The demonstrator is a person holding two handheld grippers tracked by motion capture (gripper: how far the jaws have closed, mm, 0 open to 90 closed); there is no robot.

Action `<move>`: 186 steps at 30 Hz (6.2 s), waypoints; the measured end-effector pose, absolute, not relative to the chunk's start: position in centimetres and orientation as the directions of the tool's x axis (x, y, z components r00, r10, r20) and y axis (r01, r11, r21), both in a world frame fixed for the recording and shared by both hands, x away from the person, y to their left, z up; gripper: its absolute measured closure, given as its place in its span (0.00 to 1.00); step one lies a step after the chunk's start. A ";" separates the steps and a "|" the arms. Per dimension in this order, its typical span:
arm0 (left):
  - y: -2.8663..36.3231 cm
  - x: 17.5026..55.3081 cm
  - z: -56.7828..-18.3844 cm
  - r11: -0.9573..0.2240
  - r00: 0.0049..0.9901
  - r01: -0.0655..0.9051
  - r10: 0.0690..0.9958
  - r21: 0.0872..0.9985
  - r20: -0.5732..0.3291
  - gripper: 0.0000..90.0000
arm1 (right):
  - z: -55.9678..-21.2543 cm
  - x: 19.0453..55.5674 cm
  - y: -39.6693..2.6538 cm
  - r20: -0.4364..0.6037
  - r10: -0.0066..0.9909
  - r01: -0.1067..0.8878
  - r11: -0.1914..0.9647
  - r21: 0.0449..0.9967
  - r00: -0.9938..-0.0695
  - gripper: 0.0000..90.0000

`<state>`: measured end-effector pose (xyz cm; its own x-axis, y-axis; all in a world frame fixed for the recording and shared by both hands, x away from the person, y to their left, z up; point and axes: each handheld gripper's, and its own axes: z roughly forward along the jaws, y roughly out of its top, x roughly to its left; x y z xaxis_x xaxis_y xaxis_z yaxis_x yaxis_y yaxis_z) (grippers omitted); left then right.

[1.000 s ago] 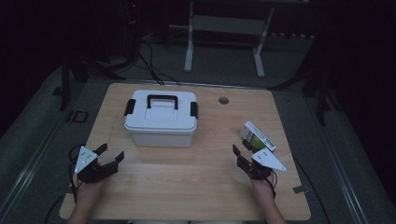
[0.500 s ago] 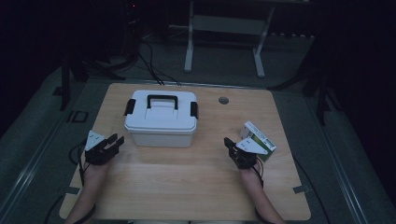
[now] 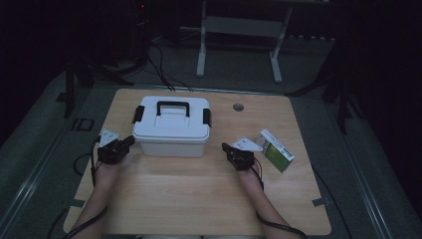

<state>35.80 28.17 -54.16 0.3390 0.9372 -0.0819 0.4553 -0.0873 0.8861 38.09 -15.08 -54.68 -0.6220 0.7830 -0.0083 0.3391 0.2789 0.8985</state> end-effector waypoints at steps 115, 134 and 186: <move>20.7 27.6 -53.5 -0.180 0.619 0.448 0.769 0.876 -0.159 0.96 | -52.1 29.6 -20.4 0.054 0.711 0.361 0.290 0.886 -0.701 0.92; 23.3 28.7 -54.0 -0.228 0.583 0.577 0.788 0.784 -0.200 0.41 | -53.3 30.6 -23.2 0.020 0.710 0.352 0.325 0.878 -0.704 0.18; 26.0 29.9 -40.8 -0.491 0.738 0.486 0.674 0.723 -0.038 0.22 | -54.0 27.5 -27.0 0.062 0.648 0.410 0.402 0.819 -0.759 0.15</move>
<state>29.93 26.02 -40.84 0.7377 0.6741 -0.0376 0.4857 -0.4912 0.7230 27.46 -27.05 -54.04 -0.7594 0.6476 0.0625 0.4101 0.4019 0.8187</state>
